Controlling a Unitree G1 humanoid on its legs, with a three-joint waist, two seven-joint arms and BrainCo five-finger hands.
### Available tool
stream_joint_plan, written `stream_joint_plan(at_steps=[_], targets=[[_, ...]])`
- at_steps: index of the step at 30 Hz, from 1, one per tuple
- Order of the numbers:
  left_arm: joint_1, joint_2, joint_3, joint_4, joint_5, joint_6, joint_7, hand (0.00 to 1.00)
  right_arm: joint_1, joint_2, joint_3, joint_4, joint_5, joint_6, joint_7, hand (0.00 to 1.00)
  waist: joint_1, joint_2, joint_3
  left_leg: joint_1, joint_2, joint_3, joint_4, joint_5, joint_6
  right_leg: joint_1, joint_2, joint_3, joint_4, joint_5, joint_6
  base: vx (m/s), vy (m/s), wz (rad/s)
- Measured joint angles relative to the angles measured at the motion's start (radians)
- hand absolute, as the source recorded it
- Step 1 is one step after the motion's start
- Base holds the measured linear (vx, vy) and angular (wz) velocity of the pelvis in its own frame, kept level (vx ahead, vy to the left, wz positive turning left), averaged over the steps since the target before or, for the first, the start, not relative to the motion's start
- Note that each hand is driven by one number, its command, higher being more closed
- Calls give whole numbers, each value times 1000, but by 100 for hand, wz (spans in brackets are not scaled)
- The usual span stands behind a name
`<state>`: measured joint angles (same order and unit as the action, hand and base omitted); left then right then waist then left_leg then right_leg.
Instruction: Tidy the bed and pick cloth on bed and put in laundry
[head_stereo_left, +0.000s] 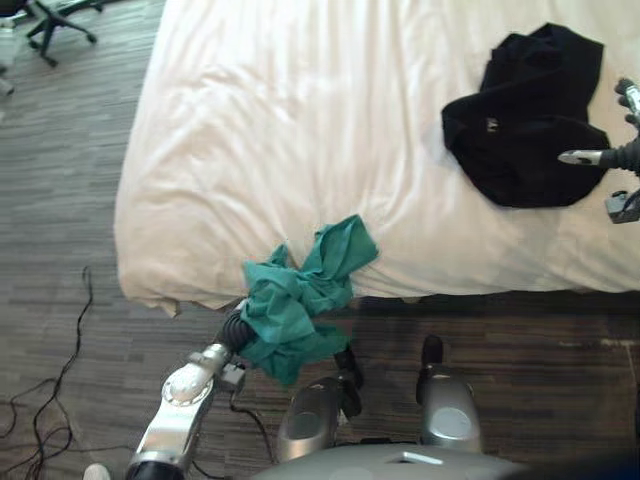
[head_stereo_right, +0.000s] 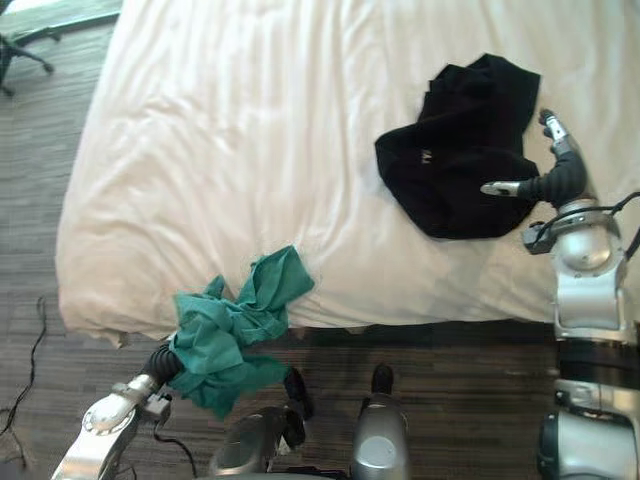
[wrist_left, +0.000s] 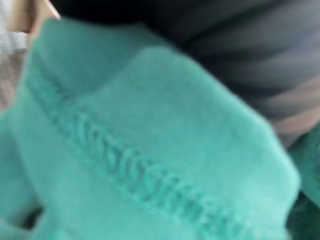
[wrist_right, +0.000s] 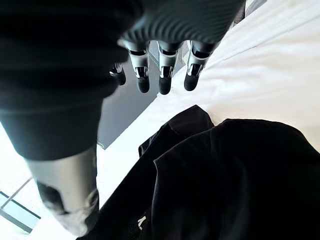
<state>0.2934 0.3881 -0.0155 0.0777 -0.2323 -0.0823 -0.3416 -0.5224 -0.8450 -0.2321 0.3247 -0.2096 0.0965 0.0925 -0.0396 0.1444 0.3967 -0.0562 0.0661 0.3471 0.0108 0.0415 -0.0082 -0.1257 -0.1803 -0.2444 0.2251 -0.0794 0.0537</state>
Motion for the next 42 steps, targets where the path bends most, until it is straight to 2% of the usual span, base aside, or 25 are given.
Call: stream_joint_plan(at_steps=[2,6,10,14,15,18,20,21,23,30,35,37,39,42], targets=[[13,-6,0,-21,-21,8,-27,100,-41,-31,20,65,-35,5,11,0,6,9,1,-4,-6,-6,-8,6,4,-1,-5,-8,-3,2,3,-7,28,19],[16,-25,-2,-25,-33,33,-77,100,-178,-126,114,228,-89,-7,21,0,11,54,12,-24,-20,-25,-10,14,14,-9,-20,-25,-4,8,11,3,40,15],[21,-24,-15,-69,-33,33,-89,100,-319,-210,222,346,-129,-32,50,0,30,99,28,-62,-29,-27,-12,26,18,-58,-32,-24,18,8,12,0,12,4],[12,-14,-36,-83,-40,36,-86,100,-443,-247,333,456,-159,-37,87,0,42,130,40,-103,-37,-32,-43,58,15,-122,-41,-26,42,8,12,1,0,9],[-9,2,-62,-83,-42,37,-86,100,-467,-273,363,486,-160,-37,103,0,56,141,41,-123,-40,-33,-48,67,13,-150,-47,-27,55,7,10,3,-26,9],[-32,29,-94,-84,-60,51,-74,100,-509,-280,403,539,-166,-27,134,0,81,145,38,-158,-49,-57,-73,96,3,-209,-56,-27,79,6,7,24,-37,6],[-46,31,-107,-83,-62,63,-67,100,-524,-290,408,545,-165,-17,155,0,87,146,37,-174,-54,-61,-80,103,-3,-231,-64,-29,89,4,5,45,-25,9],[-50,31,-110,-83,-62,71,-65,100,-547,-300,423,552,-165,-8,175,100,89,146,37,-182,-56,-63,-81,103,-3,-242,-66,-30,92,4,5,41,-25,7],[-61,41,-131,-82,-64,78,-52,100,-573,-313,449,568,-164,-4,193,100,92,153,32,-198,-65,-81,-81,103,-2,-254,-71,-37,94,5,7,42,-17,13],[-90,56,-154,-82,-108,79,-44,100,-589,-338,437,588,-131,-9,159,100,109,168,21,-206,-76,-86,-88,103,-2,-264,-81,-41,90,7,11,60,-18,3],[-85,52,-153,-89,-140,81,-45,100,-500,-323,334,594,-50,-42,148,100,107,168,21,-181,-79,-92,-79,105,0,-229,-84,-45,88,4,12,73,-45,0],[-64,50,-151,-114,-137,85,-48,100,-421,-277,255,592,18,-62,101,100,98,168,21,-143,-82,-104,-79,105,-1,-189,-87,-47,85,-5,14,70,-48,-1],[-41,44,-149,-137,-87,76,-48,100,-363,-229,189,578,106,-73,73,100,85,167,21,-124,-82,-109,-80,104,-1,-167,-86,-50,76,-7,14,48,-46,-3],[-30,0,-149,-134,-60,81,-32,100,-245,-134,76,530,216,-118,17,100,73,164,23,-93,-75,-107,-83,99,-6,-134,-78,-48,65,-7,14,39,-57,-9]])
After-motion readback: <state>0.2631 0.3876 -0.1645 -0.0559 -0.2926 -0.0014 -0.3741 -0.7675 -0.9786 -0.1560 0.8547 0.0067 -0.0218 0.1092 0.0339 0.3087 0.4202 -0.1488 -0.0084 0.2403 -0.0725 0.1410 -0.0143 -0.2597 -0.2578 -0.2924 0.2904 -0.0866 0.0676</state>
